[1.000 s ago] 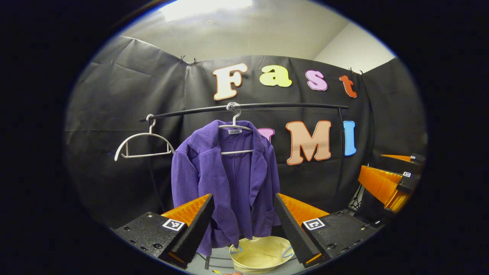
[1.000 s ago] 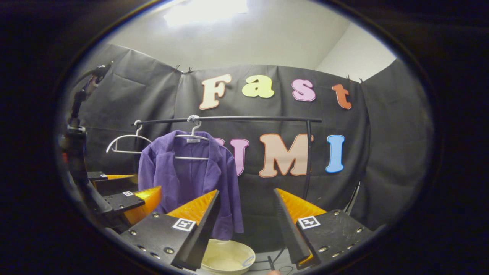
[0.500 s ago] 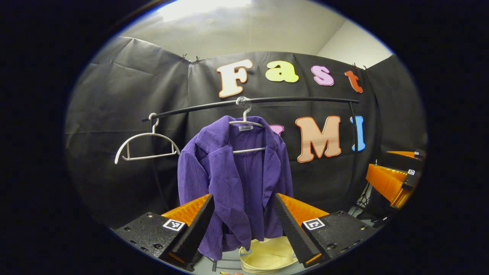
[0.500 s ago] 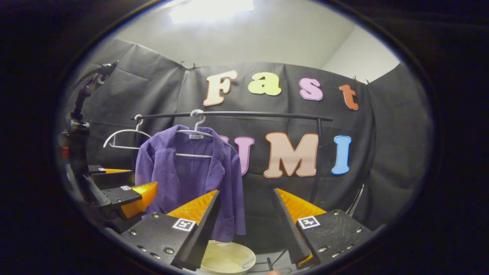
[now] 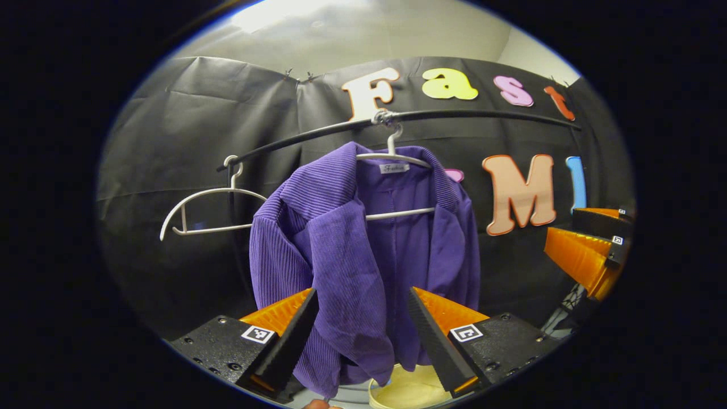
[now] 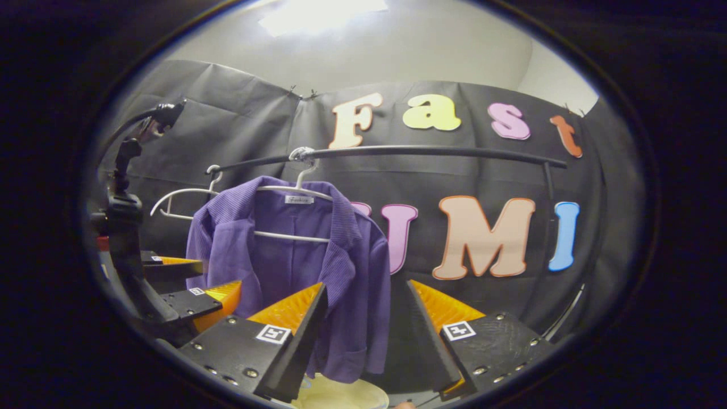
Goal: Grasp the clothes on the hanger with both hands and then place them into the laundry hamper below.
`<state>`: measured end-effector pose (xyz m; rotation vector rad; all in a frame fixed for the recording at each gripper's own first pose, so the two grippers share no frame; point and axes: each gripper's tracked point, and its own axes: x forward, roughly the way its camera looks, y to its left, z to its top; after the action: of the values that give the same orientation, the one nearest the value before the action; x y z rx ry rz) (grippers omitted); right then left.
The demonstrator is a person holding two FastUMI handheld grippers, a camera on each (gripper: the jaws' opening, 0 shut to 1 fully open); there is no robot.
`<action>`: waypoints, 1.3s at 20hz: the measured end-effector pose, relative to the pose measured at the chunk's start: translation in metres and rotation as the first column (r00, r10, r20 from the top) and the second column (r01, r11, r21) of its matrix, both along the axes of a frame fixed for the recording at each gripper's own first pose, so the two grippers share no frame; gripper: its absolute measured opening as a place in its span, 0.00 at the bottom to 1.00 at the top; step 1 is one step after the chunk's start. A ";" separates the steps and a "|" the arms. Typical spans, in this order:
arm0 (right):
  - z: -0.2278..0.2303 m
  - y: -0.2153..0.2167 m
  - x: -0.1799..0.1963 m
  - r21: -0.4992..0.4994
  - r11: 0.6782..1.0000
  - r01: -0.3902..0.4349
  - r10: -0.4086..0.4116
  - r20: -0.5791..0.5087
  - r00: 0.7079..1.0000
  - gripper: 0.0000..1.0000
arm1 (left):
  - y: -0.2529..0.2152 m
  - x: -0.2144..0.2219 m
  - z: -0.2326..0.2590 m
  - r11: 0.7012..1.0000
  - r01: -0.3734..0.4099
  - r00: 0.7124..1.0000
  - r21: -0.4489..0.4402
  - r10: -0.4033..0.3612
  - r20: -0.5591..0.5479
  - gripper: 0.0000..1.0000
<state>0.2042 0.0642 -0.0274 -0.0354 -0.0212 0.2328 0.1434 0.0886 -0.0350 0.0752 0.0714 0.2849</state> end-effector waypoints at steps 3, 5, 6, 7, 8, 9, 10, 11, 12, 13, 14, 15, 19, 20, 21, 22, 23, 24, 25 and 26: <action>-0.001 0.009 0.039 -0.002 0.997 -0.078 0.078 0.003 0.997 0.82 | 0.013 0.017 -0.005 0.994 -0.106 0.994 0.015 0.106 -0.004 0.96; -0.004 0.016 0.061 0.002 0.991 -0.131 0.131 0.003 0.991 0.82 | 0.018 0.025 -0.009 0.986 -0.165 0.986 0.030 0.165 -0.006 0.95; -0.006 0.022 0.070 0.006 0.988 -0.157 0.157 0.002 0.988 0.82 | 0.021 0.028 -0.011 0.981 -0.191 0.982 0.036 0.191 -0.008 0.95; -0.008 0.026 0.078 0.009 0.983 -0.181 0.181 0.001 0.984 0.85 | 0.024 0.030 -0.012 0.975 -0.217 0.976 0.042 0.218 -0.007 0.95; -0.011 0.031 0.086 0.010 0.979 -0.202 0.202 0.002 0.979 0.85 | 0.028 0.032 -0.012 0.969 -0.243 0.970 0.047 0.243 -0.004 0.95; -0.014 0.036 0.094 0.010 0.975 -0.220 0.220 0.000 0.975 0.82 | 0.030 0.033 -0.013 0.963 -0.264 0.965 0.051 0.264 -0.001 0.95; -0.017 0.040 0.100 0.010 0.971 -0.238 0.238 -0.005 0.971 0.79 | 0.033 0.034 -0.015 0.957 -0.284 0.959 0.057 0.285 -0.004 0.95; -0.020 0.047 0.105 0.011 0.967 -0.253 0.253 -0.011 0.967 0.79 | 0.036 0.036 -0.017 0.951 -0.303 0.953 0.063 0.304 -0.005 0.95; -0.022 0.052 0.107 0.016 0.963 -0.268 0.268 -0.013 0.963 0.79 | 0.039 0.037 -0.017 0.945 -0.320 0.947 0.069 0.321 -0.002 0.95; -0.022 0.057 0.109 0.021 0.960 -0.279 0.279 -0.013 0.960 0.82 | 0.044 0.039 -0.016 0.938 -0.338 0.941 0.075 0.338 0.004 0.95; -0.022 0.060 0.110 0.029 0.957 -0.287 0.288 -0.013 0.958 0.82 | 0.048 0.041 -0.015 0.933 -0.352 0.936 0.079 0.352 0.012 0.95; -0.023 0.064 0.113 0.038 0.954 -0.296 0.297 -0.014 0.955 0.79 | 0.048 0.046 -0.015 0.934 -0.348 0.937 0.074 0.348 0.015 0.95; -0.028 0.074 0.116 0.059 0.947 -0.314 0.316 -0.026 0.948 0.79 | 0.053 0.055 -0.020 0.946 -0.321 0.947 0.047 0.322 0.000 0.78; -0.030 0.075 0.117 0.060 0.947 -0.315 0.318 -0.028 0.948 0.82 | 0.055 0.054 -0.019 0.940 -0.336 0.942 0.056 0.336 -0.005 0.65; -0.031 0.075 0.118 0.060 0.947 -0.315 0.317 -0.029 0.948 0.82 | 0.057 0.055 -0.020 0.940 -0.337 0.941 0.052 0.337 -0.003 0.52; -0.032 0.075 0.119 0.062 0.948 -0.313 0.316 -0.033 0.948 0.79 | 0.058 0.056 -0.021 0.939 -0.342 0.939 0.043 0.343 -0.010 0.38; -0.034 0.075 0.120 0.067 0.948 -0.310 0.313 -0.038 0.949 0.79 | 0.059 0.054 -0.023 0.936 -0.351 0.936 0.033 0.351 -0.015 0.24; -0.036 0.074 0.120 0.073 0.950 -0.305 0.308 -0.041 0.950 0.82 | 0.061 0.053 -0.023 0.934 -0.357 0.934 0.026 0.357 -0.023 0.11; -0.037 0.074 0.121 0.078 0.951 -0.299 0.303 -0.044 0.952 0.82 | 0.061 0.053 -0.024 0.934 -0.358 0.933 0.018 0.358 -0.026 0.07; -0.038 0.073 0.122 0.079 0.953 -0.292 0.296 -0.047 0.954 0.78 | 0.060 0.053 -0.023 0.934 -0.356 0.934 0.012 0.356 -0.030 0.07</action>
<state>0.3257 0.1369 -0.0655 0.0464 0.0240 0.5319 0.1965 0.1488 -0.0584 0.0725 0.1162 0.6476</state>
